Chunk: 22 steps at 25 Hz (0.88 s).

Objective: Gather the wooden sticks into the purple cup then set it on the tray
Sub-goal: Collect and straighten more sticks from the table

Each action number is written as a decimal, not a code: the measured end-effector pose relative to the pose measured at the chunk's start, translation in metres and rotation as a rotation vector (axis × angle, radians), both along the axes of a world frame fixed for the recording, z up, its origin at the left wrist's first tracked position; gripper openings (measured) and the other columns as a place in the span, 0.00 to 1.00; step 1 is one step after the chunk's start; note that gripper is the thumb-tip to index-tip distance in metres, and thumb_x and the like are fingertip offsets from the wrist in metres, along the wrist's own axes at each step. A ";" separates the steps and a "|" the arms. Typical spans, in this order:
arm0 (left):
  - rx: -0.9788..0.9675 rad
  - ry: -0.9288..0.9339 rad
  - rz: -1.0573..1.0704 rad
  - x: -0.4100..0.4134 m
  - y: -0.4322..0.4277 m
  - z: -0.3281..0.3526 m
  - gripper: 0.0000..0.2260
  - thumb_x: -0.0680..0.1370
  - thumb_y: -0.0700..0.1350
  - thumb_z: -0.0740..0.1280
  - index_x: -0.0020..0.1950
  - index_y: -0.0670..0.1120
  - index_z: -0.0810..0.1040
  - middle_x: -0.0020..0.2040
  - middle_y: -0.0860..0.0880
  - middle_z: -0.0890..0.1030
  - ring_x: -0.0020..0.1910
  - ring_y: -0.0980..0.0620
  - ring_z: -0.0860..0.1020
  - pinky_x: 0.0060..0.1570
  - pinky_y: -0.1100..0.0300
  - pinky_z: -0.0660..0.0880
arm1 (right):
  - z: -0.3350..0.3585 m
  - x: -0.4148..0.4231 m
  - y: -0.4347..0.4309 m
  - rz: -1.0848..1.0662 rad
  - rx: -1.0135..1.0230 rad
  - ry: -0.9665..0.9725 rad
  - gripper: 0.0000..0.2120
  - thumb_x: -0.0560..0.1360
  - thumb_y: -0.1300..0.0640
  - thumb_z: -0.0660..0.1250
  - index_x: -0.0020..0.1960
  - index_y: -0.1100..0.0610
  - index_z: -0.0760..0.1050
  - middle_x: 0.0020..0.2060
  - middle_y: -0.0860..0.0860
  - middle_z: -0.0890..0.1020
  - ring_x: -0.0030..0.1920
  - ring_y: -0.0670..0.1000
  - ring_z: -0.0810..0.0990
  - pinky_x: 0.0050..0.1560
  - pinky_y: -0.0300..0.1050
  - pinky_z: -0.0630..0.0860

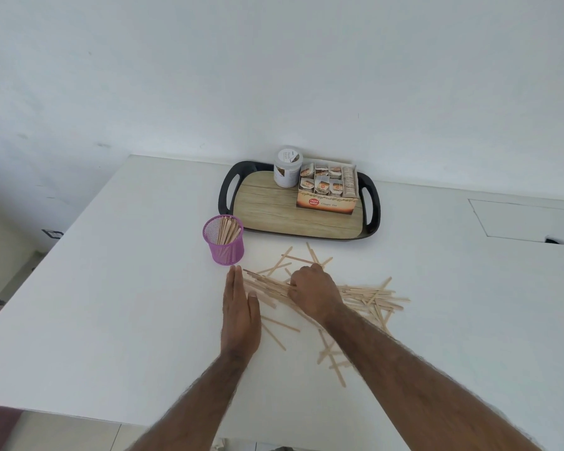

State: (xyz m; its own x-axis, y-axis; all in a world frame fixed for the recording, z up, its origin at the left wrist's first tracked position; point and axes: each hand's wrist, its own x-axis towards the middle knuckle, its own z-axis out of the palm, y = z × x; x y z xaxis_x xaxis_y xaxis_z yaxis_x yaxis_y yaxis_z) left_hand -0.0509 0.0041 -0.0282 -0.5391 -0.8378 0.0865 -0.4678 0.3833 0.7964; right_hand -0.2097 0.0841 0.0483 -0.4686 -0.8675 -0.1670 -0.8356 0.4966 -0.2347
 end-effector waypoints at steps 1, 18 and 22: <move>0.024 0.022 0.018 -0.003 -0.002 0.002 0.27 0.84 0.49 0.50 0.84 0.53 0.49 0.84 0.55 0.53 0.81 0.58 0.52 0.76 0.59 0.51 | 0.001 -0.004 0.002 0.002 -0.013 -0.036 0.06 0.77 0.58 0.64 0.45 0.58 0.79 0.45 0.55 0.82 0.53 0.57 0.75 0.51 0.52 0.75; 0.071 0.099 -0.096 -0.046 0.007 0.022 0.22 0.85 0.40 0.54 0.80 0.49 0.65 0.76 0.53 0.72 0.72 0.64 0.67 0.73 0.67 0.62 | -0.007 -0.007 0.003 0.139 -0.061 -0.004 0.06 0.81 0.64 0.56 0.57 0.60 0.67 0.48 0.58 0.78 0.47 0.61 0.79 0.44 0.54 0.71; 0.068 0.122 -0.137 -0.052 0.009 0.030 0.22 0.85 0.39 0.54 0.80 0.49 0.65 0.76 0.52 0.72 0.71 0.68 0.65 0.65 0.81 0.58 | -0.007 -0.009 0.003 0.130 -0.077 -0.020 0.07 0.80 0.64 0.55 0.57 0.58 0.67 0.46 0.56 0.80 0.45 0.61 0.80 0.43 0.53 0.69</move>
